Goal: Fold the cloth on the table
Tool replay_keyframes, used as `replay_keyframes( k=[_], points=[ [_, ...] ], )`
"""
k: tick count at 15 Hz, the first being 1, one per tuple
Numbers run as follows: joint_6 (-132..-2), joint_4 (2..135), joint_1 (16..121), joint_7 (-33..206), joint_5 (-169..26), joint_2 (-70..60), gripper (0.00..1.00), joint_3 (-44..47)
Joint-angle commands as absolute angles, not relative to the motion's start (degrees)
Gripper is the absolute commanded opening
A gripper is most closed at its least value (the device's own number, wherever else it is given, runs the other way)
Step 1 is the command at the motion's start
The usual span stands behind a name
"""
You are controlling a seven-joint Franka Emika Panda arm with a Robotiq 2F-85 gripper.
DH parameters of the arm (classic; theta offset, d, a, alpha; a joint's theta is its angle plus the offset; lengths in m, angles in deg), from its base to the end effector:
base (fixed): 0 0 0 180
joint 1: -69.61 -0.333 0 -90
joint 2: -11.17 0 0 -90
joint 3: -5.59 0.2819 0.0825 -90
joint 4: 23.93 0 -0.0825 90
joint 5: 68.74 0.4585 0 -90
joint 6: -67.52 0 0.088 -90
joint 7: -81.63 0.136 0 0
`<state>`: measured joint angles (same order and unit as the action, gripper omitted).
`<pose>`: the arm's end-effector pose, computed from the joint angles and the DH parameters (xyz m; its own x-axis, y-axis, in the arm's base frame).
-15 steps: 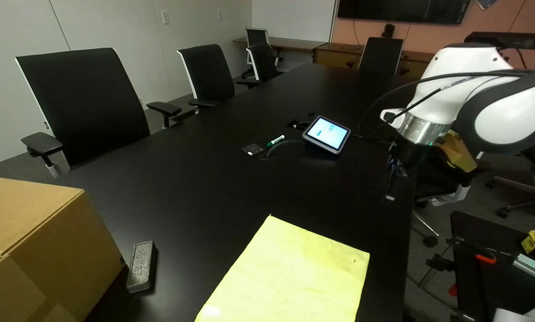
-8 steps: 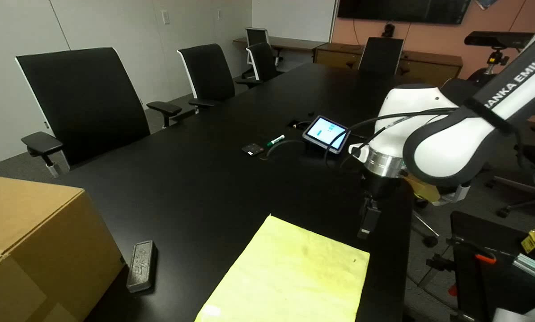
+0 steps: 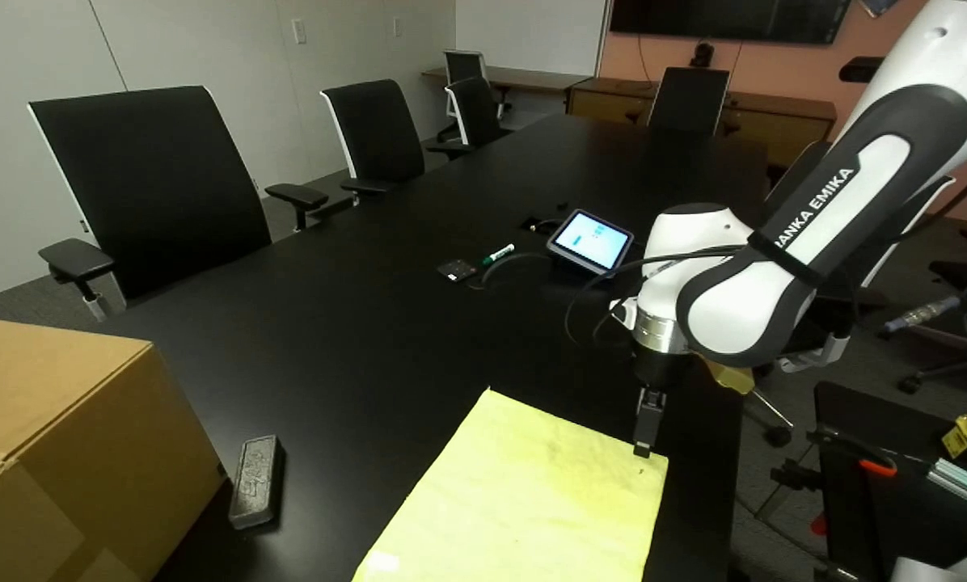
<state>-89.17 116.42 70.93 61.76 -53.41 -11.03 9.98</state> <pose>0.4715 0.0249 0.0060 0.9860 0.1490 -0.0744 0.1376 -0.9804 -0.1411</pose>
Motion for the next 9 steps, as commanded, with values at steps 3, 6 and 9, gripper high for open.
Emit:
replay_keyframes(
  k=[3, 6, 9],
  points=[
    [-89.1, 113.6, 76.6, 62.3, -52.3, -16.4, 1.0, 14.6],
    [-89.3, 112.5, 79.8, 61.3, -50.8, -18.7, 1.0, 17.5],
    [-89.1, 111.6, 82.7, 60.7, -49.1, -20.4, 1.0, 20.1]
  ],
)
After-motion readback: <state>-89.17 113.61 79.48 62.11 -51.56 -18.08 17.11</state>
